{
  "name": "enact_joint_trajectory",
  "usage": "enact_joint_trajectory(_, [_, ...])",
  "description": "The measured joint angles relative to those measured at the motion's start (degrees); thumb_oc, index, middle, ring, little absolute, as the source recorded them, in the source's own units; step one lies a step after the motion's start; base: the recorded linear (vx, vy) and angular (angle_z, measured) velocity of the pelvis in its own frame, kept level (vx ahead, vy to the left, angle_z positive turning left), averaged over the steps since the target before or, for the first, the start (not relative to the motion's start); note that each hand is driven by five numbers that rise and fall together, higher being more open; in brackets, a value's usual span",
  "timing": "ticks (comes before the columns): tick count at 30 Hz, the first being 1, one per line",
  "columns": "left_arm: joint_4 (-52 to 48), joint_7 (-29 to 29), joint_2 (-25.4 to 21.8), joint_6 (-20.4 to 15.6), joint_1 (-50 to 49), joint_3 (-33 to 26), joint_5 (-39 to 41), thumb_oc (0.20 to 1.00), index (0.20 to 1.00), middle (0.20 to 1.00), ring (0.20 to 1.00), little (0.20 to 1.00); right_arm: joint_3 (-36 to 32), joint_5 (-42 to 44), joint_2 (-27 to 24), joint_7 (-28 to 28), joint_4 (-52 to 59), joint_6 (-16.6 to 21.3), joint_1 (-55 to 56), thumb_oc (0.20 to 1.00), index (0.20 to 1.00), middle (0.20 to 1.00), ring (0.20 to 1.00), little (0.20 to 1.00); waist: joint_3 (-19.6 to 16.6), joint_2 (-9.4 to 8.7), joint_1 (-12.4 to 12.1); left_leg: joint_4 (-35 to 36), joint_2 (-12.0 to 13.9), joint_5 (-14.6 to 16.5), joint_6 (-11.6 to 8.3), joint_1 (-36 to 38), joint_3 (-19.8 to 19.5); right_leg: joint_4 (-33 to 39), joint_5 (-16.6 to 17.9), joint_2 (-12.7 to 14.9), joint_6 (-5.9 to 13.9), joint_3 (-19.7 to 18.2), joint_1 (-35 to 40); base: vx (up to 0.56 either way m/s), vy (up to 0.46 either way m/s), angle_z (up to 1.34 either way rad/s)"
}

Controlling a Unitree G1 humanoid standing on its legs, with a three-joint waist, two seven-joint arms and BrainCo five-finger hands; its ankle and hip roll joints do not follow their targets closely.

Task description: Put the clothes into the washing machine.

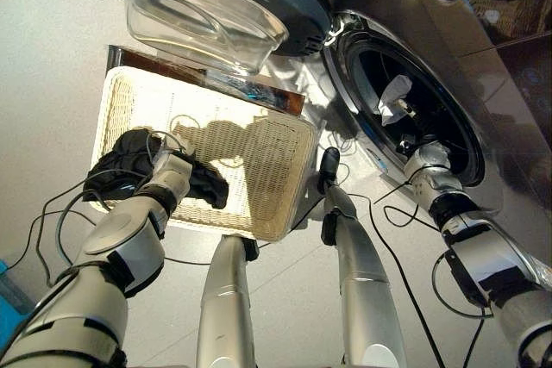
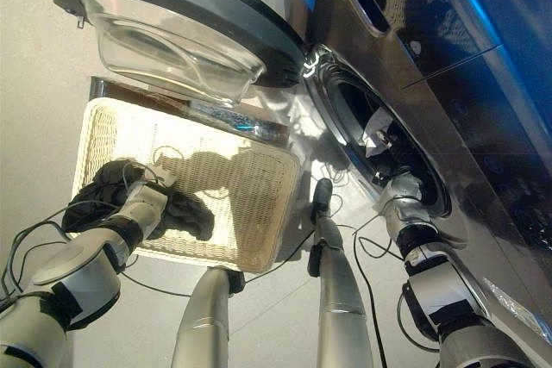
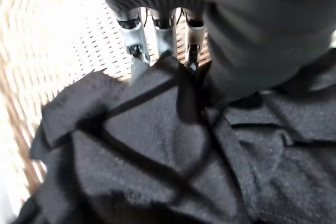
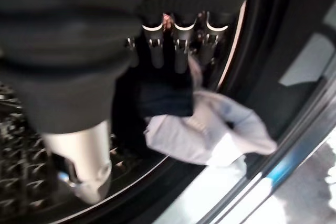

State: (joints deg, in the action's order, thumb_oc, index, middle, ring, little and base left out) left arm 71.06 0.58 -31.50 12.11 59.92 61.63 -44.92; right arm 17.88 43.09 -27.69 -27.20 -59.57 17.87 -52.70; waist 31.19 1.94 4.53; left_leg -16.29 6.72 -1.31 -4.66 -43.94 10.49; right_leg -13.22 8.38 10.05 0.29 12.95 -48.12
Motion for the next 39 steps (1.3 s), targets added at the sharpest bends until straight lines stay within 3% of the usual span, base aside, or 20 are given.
enact_joint_trajectory(2, [-0.44,7.60,-0.23,-2.84,-0.76,-3.19,13.52,0.200,0.200,0.200,0.200,0.200,-0.43,0.61,0.02,-0.13,-0.11,0.00,0.53,1.000,1.000,1.000,1.000,1.000,0.00,0.00,-1.08,-0.08,-0.07,-0.07,0.10,0.97,-0.01,-0.48,-0.14,0.12,0.01,-0.02,0.77,0.00,-0.011,0.03])
enact_joint_trajectory(6, [-1.60,14.08,-0.16,-7.15,-4.04,-14.21,29.26,0.200,0.200,0.200,0.200,0.200,-1.13,0.89,0.11,-0.16,-0.11,0.00,2.09,1.000,1.000,1.000,1.000,1.000,0.00,0.00,-2.25,-0.11,-0.26,-0.37,0.23,1.52,-0.42,-0.85,-0.13,0.26,0.00,0.01,1.48,0.01,-0.005,0.06])
enact_joint_trajectory(11, [-3.52,17.02,-0.14,-14.37,-8.03,-27.73,38.42,0.200,0.200,0.200,0.200,0.200,-1.77,0.80,0.81,-0.96,-0.09,-0.03,2.73,1.000,1.000,1.000,1.000,1.000,0.00,-0.01,-2.44,-0.13,-0.35,-0.57,0.24,1.92,-0.75,-1.02,-0.11,0.28,0.00,0.14,1.96,0.01,0.003,0.03])
enact_joint_trajectory(15, [-6.95,17.39,0.11,-17.27,-9.91,-31.38,42.74,0.200,0.200,0.200,0.200,0.200,-2.42,0.37,1.88,-1.44,0.85,-0.07,3.72,1.000,1.000,1.000,1.000,1.000,0.01,-0.03,-2.41,-0.12,-0.32,-0.58,0.23,2.13,-0.74,-1.14,-0.09,0.27,-0.03,0.14,2.07,0.00,0.000,0.00])
enact_joint_trajectory(18, [-13.58,15.97,1.87,-20.20,-12.19,-36.36,52.25,0.200,0.200,0.200,0.200,0.200,-4.08,-0.45,3.85,-2.46,3.35,-0.54,5.87,1.000,1.000,1.000,1.000,1.000,0.04,-0.08,-2.47,-0.38,-0.34,-0.59,0.22,2.27,-0.75,-1.30,-0.11,0.30,-0.01,0.06,2.21,0.00,0.000,0.00])
enact_joint_trajectory(22, [-18.78,13.11,4.49,-22.23,-13.84,-37.03,61.43,0.200,0.200,0.200,0.200,0.200,-3.71,-3.46,4.98,-0.80,6.08,-0.90,7.45,1.000,1.000,1.000,1.000,1.000,0.05,-0.11,-2.50,-0.50,-0.33,-0.59,0.22,2.68,-0.88,-1.30,-0.10,0.30,-0.02,0.14,2.75,0.00,0.000,0.00])
enact_joint_trajectory(26, [-25.40,9.92,6.92,-22.97,-17.58,-38.17,68.06,0.200,0.200,0.200,0.200,0.200,-1.20,-9.60,4.99,4.76,13.10,-1.17,10.31,1.000,1.000,1.000,1.000,1.000,0.05,-0.11,-2.51,-0.30,-0.29,-0.59,0.21,2.85,-0.93,-1.31,-0.11,0.23,-0.01,0.16,2.85,0.00,0.000,0.00])
enact_joint_trajectory(29, [-30.81,5.92,8.47,-23.60,-22.28,-38.41,76.34,0.200,0.200,0.200,0.200,0.200,3.35,-19.15,3.76,10.48,19.10,-1.29,14.04,1.000,1.000,1.000,1.000,1.000,0.07,-0.14,-2.51,-0.23,-0.27,-0.59,0.20,2.84,-0.94,-1.30,-0.24,0.25,0.17,0.22,2.87,0.00,0.000,0.00])
enact_joint_trajectory(39, [-34.13,-2.88,9.25,-23.97,-25.60,-40.82,88.74,0.200,0.200,0.200,0.200,0.200,12.19,-34.89,-0.43,22.03,18.76,-1.16,15.77,1.000,1.000,1.000,1.000,1.000,0.13,-0.25,-3.07,-0.07,-0.26,-0.59,0.19,2.73,-1.14,-1.26,-0.54,0.33,0.53,0.62,2.86,0.00,-0.010,0.00])
